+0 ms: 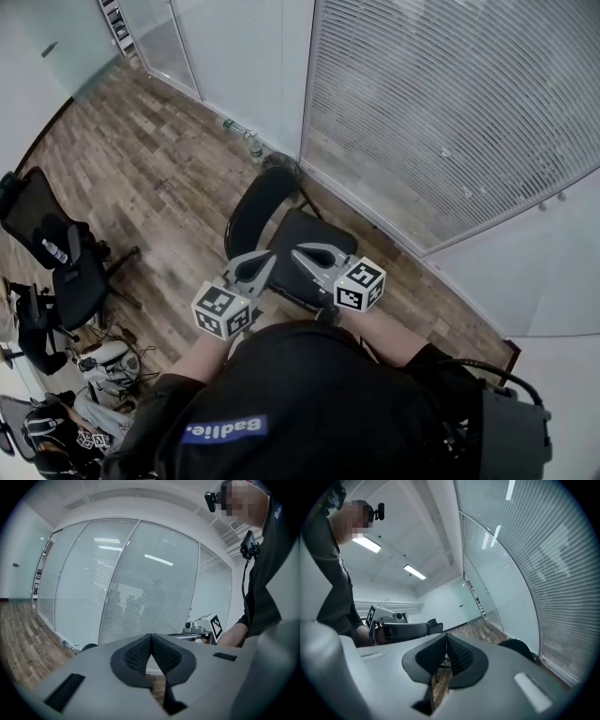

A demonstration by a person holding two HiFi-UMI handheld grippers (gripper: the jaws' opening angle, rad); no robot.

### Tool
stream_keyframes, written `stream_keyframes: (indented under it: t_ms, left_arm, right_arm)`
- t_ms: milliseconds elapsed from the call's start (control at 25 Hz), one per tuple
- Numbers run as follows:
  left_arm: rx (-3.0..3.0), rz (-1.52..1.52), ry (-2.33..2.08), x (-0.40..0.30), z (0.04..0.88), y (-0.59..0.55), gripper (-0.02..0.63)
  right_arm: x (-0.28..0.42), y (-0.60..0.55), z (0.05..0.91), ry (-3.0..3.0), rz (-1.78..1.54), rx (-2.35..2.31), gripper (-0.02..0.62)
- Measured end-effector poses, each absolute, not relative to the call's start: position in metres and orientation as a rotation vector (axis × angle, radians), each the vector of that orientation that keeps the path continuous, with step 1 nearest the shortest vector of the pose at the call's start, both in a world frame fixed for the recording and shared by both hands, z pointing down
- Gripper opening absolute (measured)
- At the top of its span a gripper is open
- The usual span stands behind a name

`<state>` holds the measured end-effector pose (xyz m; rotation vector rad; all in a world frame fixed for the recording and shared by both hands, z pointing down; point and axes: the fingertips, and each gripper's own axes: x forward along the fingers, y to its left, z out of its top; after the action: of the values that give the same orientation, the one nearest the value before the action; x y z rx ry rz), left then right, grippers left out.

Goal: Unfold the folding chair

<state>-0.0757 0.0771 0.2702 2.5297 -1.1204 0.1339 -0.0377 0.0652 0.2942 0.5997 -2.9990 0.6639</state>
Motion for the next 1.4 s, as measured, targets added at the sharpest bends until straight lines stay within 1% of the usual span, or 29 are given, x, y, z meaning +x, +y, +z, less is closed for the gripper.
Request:
stream_keyframes:
  t_ms: [360, 680, 1400]
  left_arm:
    - [2.530, 0.134, -1.124, -0.069, 0.266, 0.085, 0.006]
    - [2.522, 0.141, -1.128, -0.058, 0.267, 0.091, 0.006]
    - [2.480, 0.148, -1.154, -0.061, 0.279, 0.091, 0.006]
  right_arm:
    - [-0.032, 0.074, 0.290, -2.999, 0.615, 0.586, 0.002]
    - [-0.027, 0.082, 0.294, -3.004, 0.628, 0.551, 0.002]
    - [-0.026, 0.077, 0.310, -2.983, 0.674, 0.533, 0.002]
